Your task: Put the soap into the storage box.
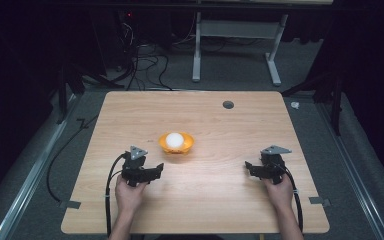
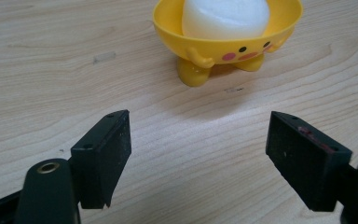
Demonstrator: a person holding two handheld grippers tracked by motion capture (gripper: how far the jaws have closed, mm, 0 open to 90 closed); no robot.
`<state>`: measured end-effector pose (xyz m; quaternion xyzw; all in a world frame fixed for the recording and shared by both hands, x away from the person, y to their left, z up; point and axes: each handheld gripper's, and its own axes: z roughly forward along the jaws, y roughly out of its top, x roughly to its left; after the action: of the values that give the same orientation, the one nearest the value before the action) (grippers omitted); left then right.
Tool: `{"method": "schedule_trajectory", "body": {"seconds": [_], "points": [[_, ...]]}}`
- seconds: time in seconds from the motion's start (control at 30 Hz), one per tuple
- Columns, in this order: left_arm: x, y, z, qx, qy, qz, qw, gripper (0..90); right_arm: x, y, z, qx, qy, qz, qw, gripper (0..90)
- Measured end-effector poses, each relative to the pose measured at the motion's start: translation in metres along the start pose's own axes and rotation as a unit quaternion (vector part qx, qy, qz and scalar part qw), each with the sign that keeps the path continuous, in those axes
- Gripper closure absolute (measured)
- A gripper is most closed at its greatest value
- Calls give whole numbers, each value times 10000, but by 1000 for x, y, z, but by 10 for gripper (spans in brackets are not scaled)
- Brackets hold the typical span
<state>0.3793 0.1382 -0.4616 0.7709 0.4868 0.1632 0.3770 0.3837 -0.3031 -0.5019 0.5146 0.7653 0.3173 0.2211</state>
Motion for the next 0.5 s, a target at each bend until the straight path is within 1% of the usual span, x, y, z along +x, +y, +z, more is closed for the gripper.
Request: {"method": "schedule_trajectory", "body": {"seconds": [0.07, 0.3, 0.5], "points": [[0, -1, 1, 23, -45, -24, 10000, 229, 0, 0, 0, -2, -4, -10, 10000, 250], [-1, -4, 5, 82, -94, -47, 9999, 229, 0, 0, 0, 0, -5, -9, 10000, 250], [-1, -8, 9, 119, -91, -86, 9999, 229, 0, 0, 0, 1, -4, 2, 10000, 251]]}}
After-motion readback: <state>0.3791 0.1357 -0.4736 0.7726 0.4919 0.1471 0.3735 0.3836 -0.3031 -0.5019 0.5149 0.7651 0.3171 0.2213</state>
